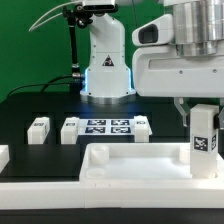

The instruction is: Assemble desk

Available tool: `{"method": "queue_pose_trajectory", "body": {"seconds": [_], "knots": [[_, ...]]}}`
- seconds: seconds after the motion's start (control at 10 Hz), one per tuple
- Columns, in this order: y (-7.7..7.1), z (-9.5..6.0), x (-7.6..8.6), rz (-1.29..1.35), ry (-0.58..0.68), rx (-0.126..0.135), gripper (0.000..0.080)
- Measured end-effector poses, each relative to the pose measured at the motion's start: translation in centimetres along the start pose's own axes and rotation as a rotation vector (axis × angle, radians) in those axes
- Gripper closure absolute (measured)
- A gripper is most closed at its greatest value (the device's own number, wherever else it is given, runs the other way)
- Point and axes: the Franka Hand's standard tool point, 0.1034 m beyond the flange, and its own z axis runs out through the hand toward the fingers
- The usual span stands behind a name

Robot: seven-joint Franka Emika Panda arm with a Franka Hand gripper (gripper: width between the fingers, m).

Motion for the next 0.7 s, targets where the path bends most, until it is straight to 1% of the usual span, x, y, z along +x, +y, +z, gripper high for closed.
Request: {"method": "queue_pose_trajectory", "body": {"seconds": [0.1, 0.3, 0.5, 0.7], "knots": [[0.11, 0.06, -0.23, 0.204, -0.012, 0.021, 0.0510], [-0.15, 0.17, -0.53, 0.527, -0.057, 0.045, 0.0509], [-0.06, 0.14, -0.73, 0.607, -0.075, 0.032, 0.0509], [-0.22, 0.21, -0.81, 0.701, -0.079, 0.035, 0.0509]]}}
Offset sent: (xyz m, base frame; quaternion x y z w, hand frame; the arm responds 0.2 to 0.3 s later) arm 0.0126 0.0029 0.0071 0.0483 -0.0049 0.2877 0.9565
